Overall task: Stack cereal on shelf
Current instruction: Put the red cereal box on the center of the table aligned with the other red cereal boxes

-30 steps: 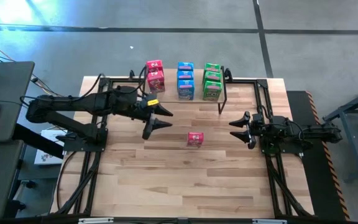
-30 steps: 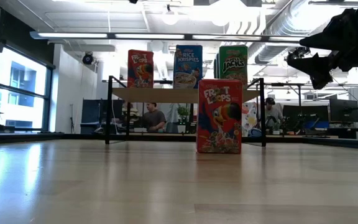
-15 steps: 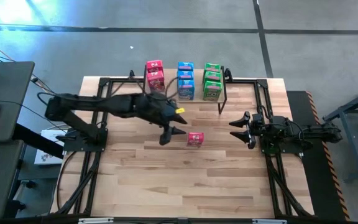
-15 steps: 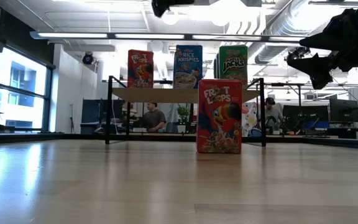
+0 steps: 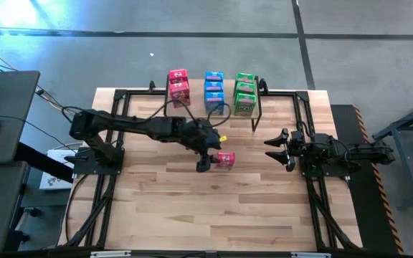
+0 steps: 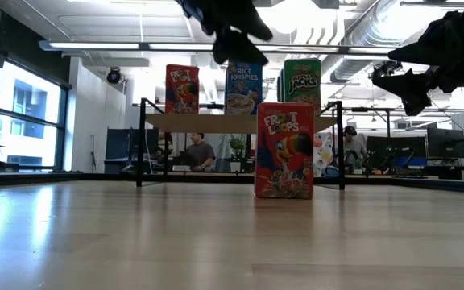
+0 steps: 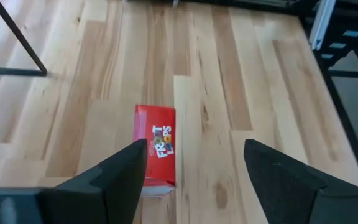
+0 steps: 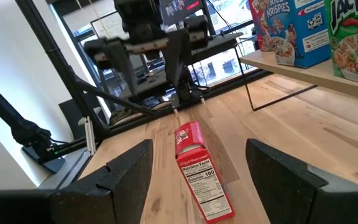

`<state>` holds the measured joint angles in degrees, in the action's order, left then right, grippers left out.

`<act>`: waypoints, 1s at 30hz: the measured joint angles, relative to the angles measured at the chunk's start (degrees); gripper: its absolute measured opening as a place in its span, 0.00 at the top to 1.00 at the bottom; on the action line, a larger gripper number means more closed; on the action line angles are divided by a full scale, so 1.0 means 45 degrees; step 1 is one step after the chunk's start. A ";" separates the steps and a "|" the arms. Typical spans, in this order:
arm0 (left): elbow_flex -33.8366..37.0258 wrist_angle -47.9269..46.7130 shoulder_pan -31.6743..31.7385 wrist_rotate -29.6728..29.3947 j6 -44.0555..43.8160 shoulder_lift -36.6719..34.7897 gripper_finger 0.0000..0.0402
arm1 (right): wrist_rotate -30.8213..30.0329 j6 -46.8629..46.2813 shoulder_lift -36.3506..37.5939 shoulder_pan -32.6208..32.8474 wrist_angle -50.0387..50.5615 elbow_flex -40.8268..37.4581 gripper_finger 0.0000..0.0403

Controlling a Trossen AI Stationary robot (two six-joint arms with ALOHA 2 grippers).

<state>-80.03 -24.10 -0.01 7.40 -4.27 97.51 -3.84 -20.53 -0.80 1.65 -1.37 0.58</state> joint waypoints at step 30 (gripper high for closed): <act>0.0121 0.1074 -0.0034 -0.1433 0.0975 0.2031 0.26 | 0.0000 0.0000 -0.0034 0.0000 0.0000 0.0000 0.38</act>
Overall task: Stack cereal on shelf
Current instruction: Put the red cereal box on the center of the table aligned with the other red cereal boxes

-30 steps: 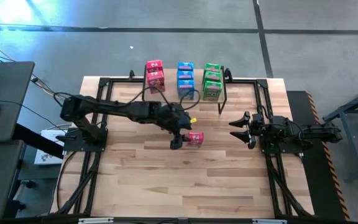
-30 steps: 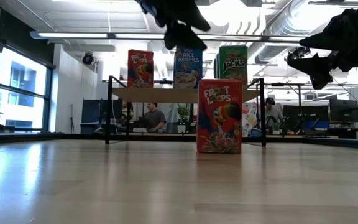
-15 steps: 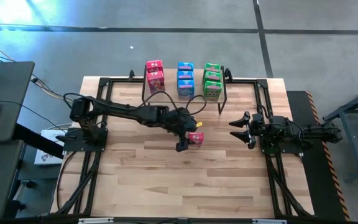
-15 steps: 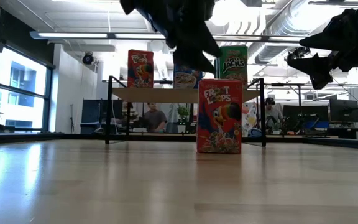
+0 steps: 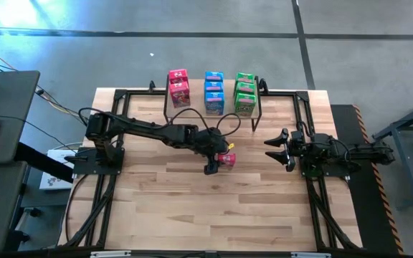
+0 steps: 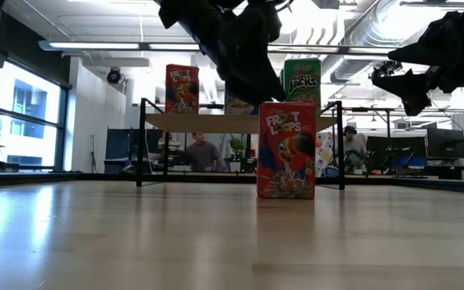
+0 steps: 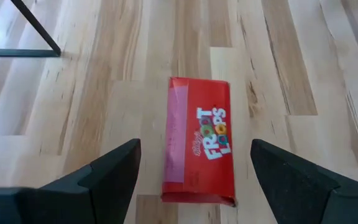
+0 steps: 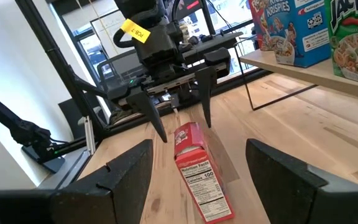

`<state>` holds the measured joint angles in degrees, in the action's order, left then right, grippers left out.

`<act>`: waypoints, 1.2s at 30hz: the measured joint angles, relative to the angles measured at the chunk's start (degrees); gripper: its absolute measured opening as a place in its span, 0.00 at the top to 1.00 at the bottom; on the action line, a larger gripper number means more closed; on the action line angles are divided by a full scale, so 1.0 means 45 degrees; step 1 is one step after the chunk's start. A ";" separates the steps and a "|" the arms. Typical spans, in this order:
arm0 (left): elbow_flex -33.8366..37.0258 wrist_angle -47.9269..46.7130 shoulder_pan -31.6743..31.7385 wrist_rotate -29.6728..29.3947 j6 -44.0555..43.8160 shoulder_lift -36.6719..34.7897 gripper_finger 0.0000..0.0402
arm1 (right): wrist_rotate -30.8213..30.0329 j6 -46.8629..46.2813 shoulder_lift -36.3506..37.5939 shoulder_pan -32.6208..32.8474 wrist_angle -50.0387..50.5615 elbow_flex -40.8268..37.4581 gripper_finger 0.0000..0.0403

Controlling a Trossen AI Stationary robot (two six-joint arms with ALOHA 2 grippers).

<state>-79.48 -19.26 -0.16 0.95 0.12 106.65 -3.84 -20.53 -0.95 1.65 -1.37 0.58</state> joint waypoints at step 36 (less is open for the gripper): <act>0.0005 0.0279 -0.0233 -0.0660 -0.0347 0.0554 0.26 | 0.0000 0.0003 -0.0039 -0.0002 0.0002 0.0000 0.38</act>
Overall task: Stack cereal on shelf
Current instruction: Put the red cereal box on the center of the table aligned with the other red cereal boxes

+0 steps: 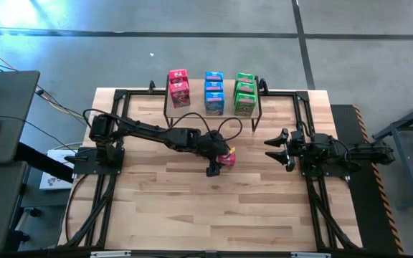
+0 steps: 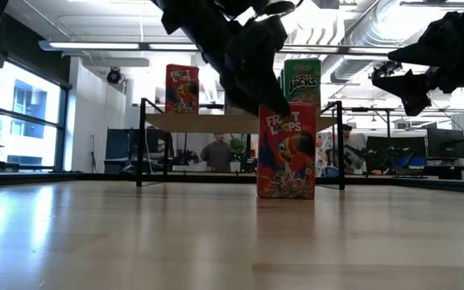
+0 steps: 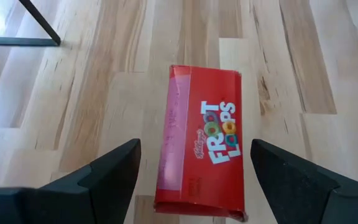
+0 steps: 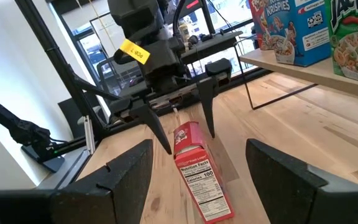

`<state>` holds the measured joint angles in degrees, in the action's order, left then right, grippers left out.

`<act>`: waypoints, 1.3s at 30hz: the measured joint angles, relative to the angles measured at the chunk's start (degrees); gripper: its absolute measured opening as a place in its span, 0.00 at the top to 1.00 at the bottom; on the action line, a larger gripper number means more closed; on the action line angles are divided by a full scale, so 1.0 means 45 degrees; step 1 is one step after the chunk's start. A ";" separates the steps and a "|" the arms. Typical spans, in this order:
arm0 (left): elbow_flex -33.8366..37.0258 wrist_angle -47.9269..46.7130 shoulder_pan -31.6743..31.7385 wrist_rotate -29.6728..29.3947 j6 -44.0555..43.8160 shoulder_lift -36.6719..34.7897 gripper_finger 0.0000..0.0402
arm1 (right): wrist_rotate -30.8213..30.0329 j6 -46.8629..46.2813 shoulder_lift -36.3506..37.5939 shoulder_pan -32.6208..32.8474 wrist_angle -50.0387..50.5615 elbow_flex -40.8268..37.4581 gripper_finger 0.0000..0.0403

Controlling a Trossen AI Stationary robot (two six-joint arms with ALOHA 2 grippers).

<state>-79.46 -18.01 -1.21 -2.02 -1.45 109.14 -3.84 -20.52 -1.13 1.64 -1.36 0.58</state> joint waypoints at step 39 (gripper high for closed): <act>-0.0015 -0.3803 0.0048 0.1089 0.0249 -0.3323 0.66 | -0.0005 0.0000 -0.0017 0.0002 -0.0002 0.0000 0.38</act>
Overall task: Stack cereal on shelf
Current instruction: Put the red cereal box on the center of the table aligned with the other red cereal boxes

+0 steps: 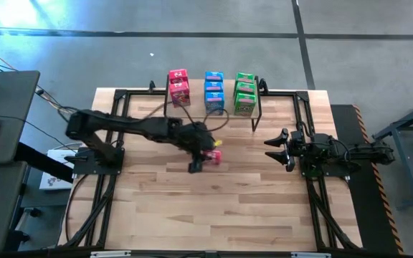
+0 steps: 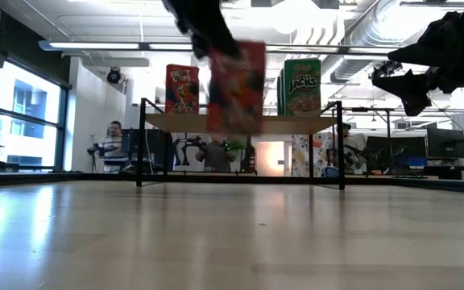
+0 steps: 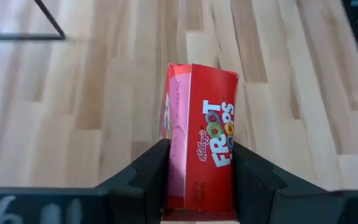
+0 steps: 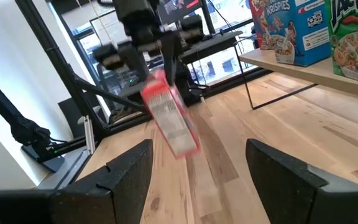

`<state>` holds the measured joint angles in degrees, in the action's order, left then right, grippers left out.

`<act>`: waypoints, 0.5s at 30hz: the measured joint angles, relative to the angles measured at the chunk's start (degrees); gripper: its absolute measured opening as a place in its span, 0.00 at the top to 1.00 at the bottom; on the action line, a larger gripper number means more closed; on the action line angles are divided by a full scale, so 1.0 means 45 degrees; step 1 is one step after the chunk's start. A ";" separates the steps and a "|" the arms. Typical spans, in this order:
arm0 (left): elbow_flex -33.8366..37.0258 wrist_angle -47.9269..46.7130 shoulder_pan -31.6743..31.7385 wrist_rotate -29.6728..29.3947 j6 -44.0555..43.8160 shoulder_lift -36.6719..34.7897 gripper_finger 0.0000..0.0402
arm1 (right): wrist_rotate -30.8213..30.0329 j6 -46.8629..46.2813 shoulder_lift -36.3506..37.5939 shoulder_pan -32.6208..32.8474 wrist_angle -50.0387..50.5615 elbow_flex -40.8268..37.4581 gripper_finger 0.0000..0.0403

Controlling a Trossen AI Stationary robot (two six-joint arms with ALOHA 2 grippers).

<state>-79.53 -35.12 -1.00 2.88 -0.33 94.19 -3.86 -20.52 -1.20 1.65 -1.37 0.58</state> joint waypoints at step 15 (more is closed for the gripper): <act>0.0005 -0.3210 0.1522 -0.1273 0.0916 -0.3910 0.66 | 0.0024 -0.0002 -0.0158 -0.0002 0.0005 0.0000 0.38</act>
<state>-79.50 -49.57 5.85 -2.85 3.80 76.60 -3.75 -20.53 -1.91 1.64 -1.34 0.58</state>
